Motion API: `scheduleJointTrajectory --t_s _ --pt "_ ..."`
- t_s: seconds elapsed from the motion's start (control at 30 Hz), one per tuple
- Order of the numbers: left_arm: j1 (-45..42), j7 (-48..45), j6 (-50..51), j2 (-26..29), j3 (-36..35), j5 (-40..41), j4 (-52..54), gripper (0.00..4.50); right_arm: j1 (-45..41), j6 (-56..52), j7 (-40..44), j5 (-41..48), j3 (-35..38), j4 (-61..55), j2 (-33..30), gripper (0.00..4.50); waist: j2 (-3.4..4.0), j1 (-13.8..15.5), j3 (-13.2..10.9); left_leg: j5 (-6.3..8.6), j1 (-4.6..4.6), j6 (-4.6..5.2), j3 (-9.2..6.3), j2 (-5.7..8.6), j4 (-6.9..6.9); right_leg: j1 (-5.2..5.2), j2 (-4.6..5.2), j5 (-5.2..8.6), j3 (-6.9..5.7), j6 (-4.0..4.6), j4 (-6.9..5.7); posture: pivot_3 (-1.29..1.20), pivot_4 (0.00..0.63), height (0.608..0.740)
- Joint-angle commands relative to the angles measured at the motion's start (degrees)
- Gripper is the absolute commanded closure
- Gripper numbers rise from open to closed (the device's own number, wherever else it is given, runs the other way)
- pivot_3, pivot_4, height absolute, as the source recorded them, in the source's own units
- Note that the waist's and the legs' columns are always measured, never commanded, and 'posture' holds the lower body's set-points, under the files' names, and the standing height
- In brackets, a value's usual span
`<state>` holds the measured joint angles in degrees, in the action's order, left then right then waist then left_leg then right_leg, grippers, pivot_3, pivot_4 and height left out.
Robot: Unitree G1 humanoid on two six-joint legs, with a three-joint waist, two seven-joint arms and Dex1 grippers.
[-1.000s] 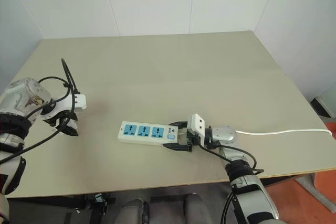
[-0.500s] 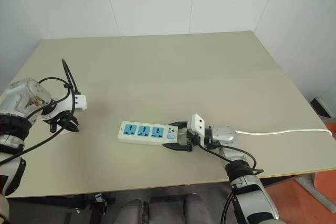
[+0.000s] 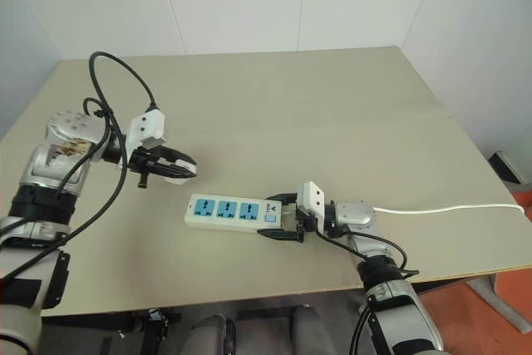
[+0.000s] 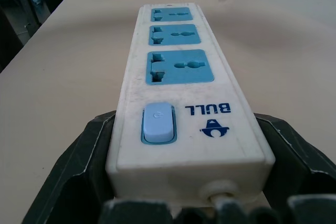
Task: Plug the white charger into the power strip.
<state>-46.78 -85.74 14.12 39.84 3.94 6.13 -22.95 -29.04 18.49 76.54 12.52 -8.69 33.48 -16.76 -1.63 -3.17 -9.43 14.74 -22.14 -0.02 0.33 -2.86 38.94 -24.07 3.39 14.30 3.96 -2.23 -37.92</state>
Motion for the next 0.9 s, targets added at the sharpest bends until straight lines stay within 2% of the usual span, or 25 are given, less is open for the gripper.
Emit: scheduleJointTrajectory --t_s 0.03,0.23,0.77,0.9 --pt "1.01 2.21 3.08 -3.69 -5.02 9.11 6.19 3.49 -0.03 -0.15 1.02 -0.31 -1.43 1.20 1.11 1.09 -0.01 0.13 0.00 0.00 -0.01 0.00 -0.03 0.00 0.01 0.01 0.00 0.00 -0.02 0.00 -0.01 0.00 0.150 0.740" --pt "5.24 4.20 8.20 -6.87 -5.88 17.06 14.56 3.49 0.40 0.88 2.21 -1.56 -2.93 1.83 1.62 1.09 -0.01 -0.81 0.00 0.00 0.04 0.00 -0.07 0.00 -0.01 0.02 -0.04 0.00 0.00 0.00 -0.04 0.00 0.150 0.740" --pt "9.21 6.92 12.32 -8.42 -1.45 22.02 23.03 3.49 -2.41 2.78 6.38 -6.25 -7.38 7.22 0.69 1.09 -0.01 -1.00 0.01 0.00 0.21 0.00 -0.10 0.00 -0.04 0.22 -0.06 0.00 0.00 0.00 0.07 0.00 0.150 0.740" --pt "10.31 7.45 13.01 -8.10 -1.22 22.87 24.43 3.49 -2.98 0.86 6.44 -5.97 -7.54 7.94 0.86 1.09 -0.01 -1.01 0.00 0.00 0.53 0.00 -0.10 0.00 -0.11 0.53 -0.07 0.01 0.01 0.01 0.16 0.00 0.150 0.740"
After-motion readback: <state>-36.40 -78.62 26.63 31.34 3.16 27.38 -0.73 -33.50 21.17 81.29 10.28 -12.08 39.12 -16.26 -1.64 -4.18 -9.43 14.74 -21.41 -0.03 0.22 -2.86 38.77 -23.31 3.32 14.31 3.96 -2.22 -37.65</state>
